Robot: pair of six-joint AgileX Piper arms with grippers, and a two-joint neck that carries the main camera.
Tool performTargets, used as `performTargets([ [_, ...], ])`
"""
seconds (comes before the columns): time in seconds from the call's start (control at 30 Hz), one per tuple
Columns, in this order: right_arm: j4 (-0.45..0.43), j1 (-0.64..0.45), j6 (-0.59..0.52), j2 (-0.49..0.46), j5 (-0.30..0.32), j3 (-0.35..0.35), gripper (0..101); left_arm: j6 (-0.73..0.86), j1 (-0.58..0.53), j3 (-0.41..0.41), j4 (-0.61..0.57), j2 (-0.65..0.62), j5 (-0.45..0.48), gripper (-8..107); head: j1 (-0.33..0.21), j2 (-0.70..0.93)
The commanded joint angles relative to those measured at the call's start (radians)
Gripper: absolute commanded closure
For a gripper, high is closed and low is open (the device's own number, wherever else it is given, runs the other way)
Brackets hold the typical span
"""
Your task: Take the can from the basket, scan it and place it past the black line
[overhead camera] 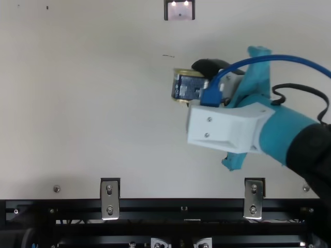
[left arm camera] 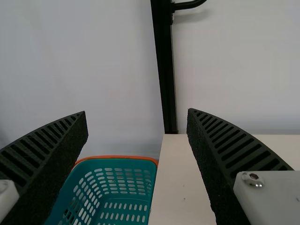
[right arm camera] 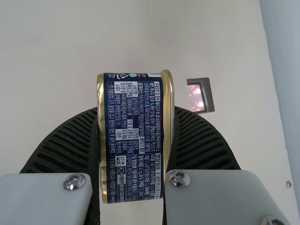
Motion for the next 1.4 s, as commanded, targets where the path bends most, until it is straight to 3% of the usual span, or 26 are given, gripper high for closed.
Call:
performTargets([
  [0.0, -0.016, -0.007, 0.05, -0.009, -0.015, 0.003, 101, 0.0, 0.0, 0.0, 0.0, 0.0, 0.0, 9, -0.037, -0.008],
  [0.47, -0.16, -0.078, 0.34, -0.063, -0.083, 0.023, 101, 0.0, 0.0, 0.0, 0.0, 0.0, 0.0, 9, -0.037, -0.008],
  [0.77, -0.343, -0.156, 0.63, -0.113, -0.117, 0.033, 101, 0.0, 0.0, 0.0, 0.0, 0.0, 0.0, 9, -0.037, -0.052],
  [1.37, -0.751, -0.176, 1.231, -0.156, -0.048, 0.055, 101, 0.0, 0.0, 0.0, 0.0, 0.0, 0.0, 9, -0.037, -0.304],
])
